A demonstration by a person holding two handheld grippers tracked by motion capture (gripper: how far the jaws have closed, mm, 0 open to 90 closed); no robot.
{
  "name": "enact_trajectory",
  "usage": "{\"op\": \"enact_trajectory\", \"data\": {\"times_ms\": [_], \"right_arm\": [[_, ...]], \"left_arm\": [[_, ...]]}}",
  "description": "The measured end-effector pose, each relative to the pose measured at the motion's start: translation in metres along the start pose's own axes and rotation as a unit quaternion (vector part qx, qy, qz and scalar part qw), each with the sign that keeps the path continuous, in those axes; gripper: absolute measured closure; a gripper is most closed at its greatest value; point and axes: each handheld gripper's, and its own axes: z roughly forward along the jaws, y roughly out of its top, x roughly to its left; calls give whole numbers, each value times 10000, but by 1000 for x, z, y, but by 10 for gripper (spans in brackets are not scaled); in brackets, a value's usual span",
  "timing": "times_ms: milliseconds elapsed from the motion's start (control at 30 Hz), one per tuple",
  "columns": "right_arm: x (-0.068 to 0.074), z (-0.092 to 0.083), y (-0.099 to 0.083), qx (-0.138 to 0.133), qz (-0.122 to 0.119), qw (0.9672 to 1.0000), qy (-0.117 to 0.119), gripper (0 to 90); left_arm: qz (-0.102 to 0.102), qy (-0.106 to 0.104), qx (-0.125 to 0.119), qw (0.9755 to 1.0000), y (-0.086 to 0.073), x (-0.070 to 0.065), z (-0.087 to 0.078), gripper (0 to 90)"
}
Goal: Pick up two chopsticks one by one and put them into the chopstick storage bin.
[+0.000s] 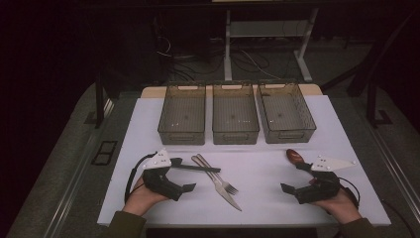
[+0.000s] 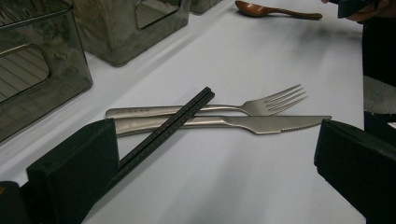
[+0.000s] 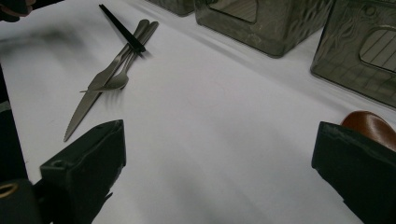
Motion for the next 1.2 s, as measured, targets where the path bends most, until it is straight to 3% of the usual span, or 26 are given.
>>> {"op": "enact_trajectory", "data": {"times_ms": [433, 800, 1200], "right_arm": [[0, 0, 0, -9, 9, 10000, 57, 25], [0, 0, -1, -37, -8, 9999, 110, 24], [1, 2, -1, -3, 16, 9999, 168, 25]], "left_arm": [[95, -105, 5, 9999, 5, 5, 7, 37], [199, -250, 91, 9994, 13, 13, 18, 203], [457, -417, 461, 9970, 22, 35, 37, 402]]}}
